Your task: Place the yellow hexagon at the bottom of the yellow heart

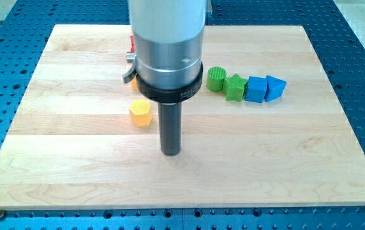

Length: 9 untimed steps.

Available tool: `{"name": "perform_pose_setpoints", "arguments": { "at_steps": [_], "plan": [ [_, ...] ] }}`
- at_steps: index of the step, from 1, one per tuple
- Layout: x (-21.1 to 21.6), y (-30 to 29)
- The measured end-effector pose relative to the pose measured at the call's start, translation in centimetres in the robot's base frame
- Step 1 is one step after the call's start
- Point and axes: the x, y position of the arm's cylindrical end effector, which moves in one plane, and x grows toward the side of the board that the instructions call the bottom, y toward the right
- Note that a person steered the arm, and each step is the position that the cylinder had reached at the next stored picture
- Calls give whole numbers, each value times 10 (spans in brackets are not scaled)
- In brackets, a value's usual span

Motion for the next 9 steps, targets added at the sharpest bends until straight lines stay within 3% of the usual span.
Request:
{"name": "perform_pose_setpoints", "arguments": {
  "at_steps": [2, 4, 5, 6, 7, 8, 9],
  "plan": [
    [-23, -34],
    [-89, -42],
    [-102, -42],
    [-91, -43],
    [-44, -44],
    [-30, -73],
    [-79, -107]
  ]
}}
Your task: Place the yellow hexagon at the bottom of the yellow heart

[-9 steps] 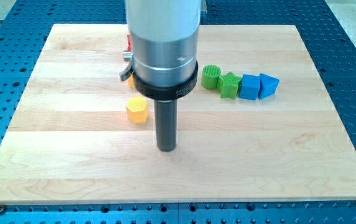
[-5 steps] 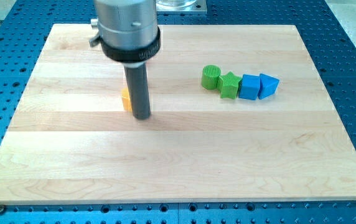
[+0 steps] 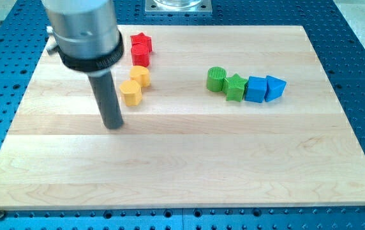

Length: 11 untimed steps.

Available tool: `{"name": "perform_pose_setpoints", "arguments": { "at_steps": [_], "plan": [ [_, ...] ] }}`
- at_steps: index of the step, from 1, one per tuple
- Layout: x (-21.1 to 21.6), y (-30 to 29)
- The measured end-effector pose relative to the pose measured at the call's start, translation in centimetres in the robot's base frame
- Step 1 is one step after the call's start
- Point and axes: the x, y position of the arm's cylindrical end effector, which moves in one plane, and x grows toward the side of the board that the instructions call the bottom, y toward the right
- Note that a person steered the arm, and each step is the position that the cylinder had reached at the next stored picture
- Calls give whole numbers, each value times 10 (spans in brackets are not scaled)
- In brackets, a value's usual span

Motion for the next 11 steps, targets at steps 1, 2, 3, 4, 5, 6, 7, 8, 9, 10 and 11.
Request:
{"name": "perform_pose_setpoints", "arguments": {
  "at_steps": [1, 2, 3, 4, 5, 6, 7, 8, 9, 10, 11],
  "plan": [
    [-17, -4],
    [-28, -4],
    [-28, -1],
    [-28, 0],
    [-28, 3],
    [-30, 12],
    [-34, 34],
    [-34, 34],
    [-18, 23],
    [48, 30],
    [52, 79]
  ]
}}
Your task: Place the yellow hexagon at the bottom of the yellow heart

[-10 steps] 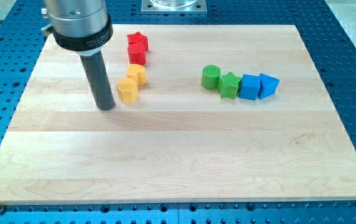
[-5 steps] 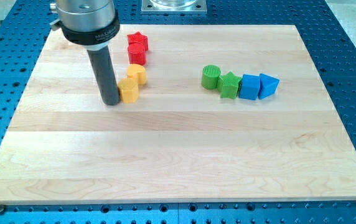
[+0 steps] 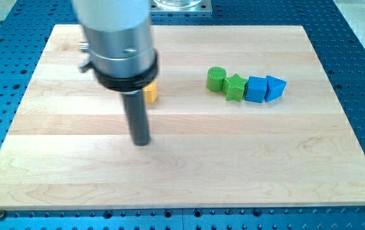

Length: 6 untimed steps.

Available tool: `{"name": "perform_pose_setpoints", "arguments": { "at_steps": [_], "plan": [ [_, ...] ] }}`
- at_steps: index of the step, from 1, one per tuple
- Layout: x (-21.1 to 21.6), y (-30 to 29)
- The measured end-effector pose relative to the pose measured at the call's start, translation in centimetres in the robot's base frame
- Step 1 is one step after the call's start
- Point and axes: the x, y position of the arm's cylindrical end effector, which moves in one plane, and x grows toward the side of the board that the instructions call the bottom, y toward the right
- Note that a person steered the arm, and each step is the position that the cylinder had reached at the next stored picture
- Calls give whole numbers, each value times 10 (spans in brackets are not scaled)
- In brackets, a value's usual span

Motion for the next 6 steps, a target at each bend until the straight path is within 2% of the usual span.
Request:
{"name": "perform_pose_setpoints", "arguments": {
  "at_steps": [1, 3, 5, 6],
  "plan": [
    [-45, 23],
    [-84, 9],
    [-83, -14],
    [-62, -7]
  ]
}}
